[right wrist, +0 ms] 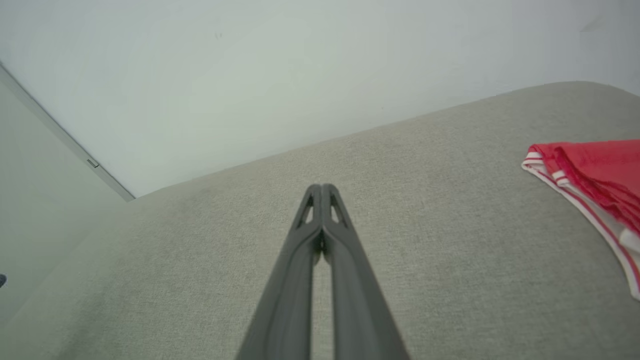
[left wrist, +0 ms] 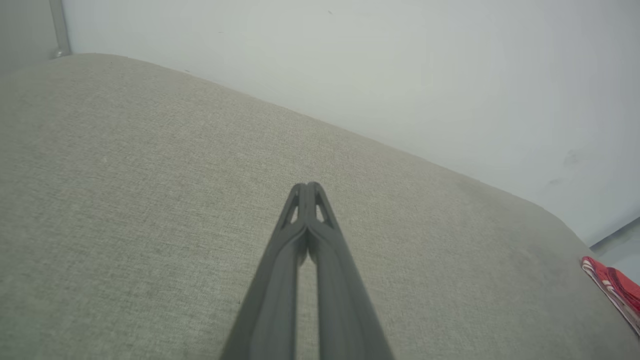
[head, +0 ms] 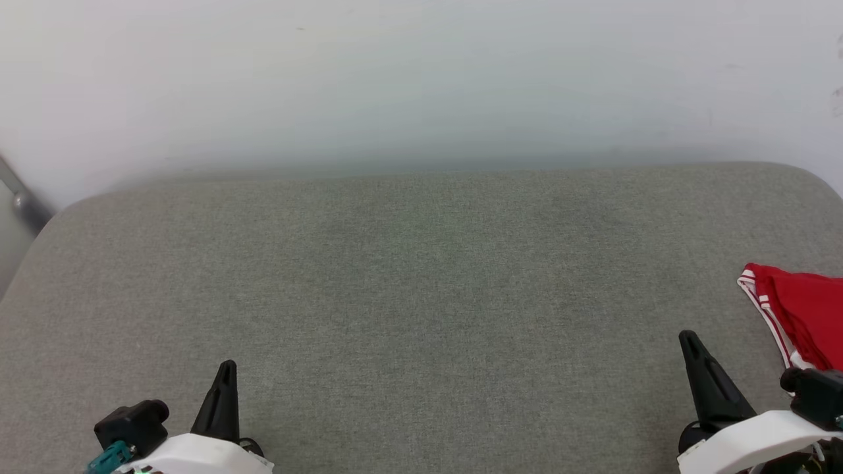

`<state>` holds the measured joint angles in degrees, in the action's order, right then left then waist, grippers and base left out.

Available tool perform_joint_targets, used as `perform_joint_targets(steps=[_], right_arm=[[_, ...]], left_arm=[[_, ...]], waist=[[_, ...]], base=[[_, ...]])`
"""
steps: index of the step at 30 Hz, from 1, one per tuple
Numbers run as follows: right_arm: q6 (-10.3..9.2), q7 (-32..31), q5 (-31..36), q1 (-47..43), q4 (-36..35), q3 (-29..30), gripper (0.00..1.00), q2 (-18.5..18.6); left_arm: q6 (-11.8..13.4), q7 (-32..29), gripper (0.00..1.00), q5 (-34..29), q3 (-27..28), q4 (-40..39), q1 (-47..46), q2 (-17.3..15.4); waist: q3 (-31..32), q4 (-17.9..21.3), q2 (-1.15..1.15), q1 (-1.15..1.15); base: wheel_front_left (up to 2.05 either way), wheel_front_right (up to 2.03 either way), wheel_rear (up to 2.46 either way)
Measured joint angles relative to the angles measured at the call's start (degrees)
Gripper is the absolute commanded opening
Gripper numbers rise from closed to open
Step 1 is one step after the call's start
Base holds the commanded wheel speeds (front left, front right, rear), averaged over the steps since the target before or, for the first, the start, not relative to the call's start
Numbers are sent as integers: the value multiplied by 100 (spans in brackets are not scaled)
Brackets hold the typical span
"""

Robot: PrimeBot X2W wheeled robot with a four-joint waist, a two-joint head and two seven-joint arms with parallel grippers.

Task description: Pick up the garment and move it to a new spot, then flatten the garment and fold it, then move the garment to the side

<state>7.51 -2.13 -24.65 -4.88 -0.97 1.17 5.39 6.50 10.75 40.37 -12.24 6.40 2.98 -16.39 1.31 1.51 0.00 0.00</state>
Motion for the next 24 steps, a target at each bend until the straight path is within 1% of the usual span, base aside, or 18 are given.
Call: perform_joint_targets(steps=[12,24], right_arm=[[0,-49,-1161,170,255,55,0,-12],[-1,-96,-2161,344,474,113,0,-33]], left_arm=[[-236,-258,0,900,276,155,-147,204],[-436,-497,0,1669,534,255,-282,386]], waist=[[-16,-17,0,0],[-32,-33,0,0]], base=[[0,0,0],[0,0,0]])
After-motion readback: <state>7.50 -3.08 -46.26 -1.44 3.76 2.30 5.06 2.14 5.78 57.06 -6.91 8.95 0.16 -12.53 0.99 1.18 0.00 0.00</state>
